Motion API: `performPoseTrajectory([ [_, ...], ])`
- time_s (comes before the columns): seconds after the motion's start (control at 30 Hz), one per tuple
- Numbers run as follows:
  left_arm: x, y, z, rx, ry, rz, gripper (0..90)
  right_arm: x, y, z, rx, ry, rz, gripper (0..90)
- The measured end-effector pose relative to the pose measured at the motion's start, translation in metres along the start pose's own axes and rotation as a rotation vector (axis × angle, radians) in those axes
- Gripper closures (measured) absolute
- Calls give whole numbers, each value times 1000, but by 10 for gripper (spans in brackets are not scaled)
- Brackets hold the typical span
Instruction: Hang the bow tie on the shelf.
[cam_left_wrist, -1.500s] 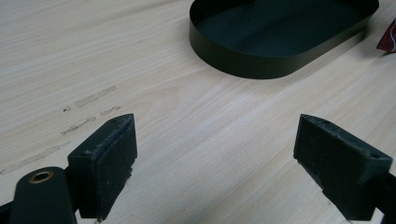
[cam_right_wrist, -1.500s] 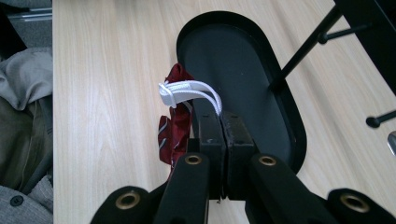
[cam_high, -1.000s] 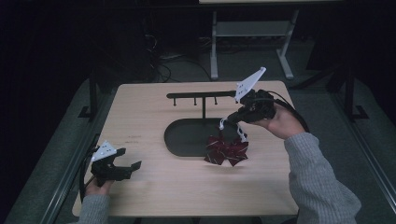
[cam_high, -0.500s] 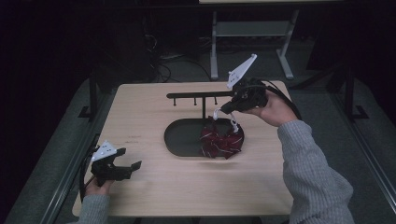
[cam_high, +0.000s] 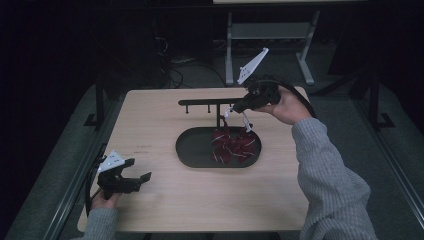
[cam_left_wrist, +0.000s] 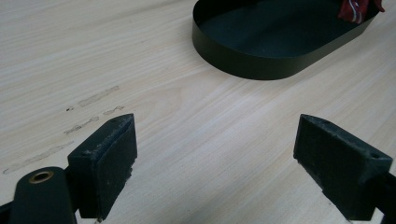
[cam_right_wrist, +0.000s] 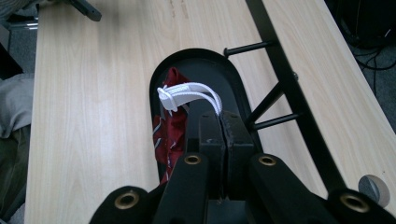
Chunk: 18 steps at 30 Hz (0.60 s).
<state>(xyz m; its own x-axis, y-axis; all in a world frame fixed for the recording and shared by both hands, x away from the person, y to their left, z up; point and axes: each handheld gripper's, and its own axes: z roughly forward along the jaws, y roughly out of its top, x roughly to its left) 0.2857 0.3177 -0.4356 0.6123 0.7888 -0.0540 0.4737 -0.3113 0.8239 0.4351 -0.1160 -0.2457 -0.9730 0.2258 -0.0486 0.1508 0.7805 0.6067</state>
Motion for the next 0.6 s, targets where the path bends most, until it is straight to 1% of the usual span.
performPoseTrajectory([
  [0.17,0,0,0,1,-2,-1,131,-13,2,5,4,-3,19,881],
  [0.2,0,0,0,1,-2,-1,130,-13,2,5,4,-3,19,881],
  [0.23,0,0,0,2,-1,-1,130,-18,3,7,10,-6,22,880],
  [0.3,0,0,1,2,-2,-3,130,-20,3,8,6,-7,24,881],
  [0.4,1,0,1,4,-3,-2,131,-30,4,14,17,-9,30,880],
  [0.47,1,0,1,5,-2,0,130,-32,4,16,18,-5,34,880],
  [0.5,1,-1,0,5,-3,-6,131,-35,3,19,25,-4,37,880],
  [0.53,1,-1,0,5,-3,-6,131,-35,3,19,25,-4,37,880],
  [0.6,1,-1,0,3,-4,-8,130,-38,2,22,34,-4,49,880],
])
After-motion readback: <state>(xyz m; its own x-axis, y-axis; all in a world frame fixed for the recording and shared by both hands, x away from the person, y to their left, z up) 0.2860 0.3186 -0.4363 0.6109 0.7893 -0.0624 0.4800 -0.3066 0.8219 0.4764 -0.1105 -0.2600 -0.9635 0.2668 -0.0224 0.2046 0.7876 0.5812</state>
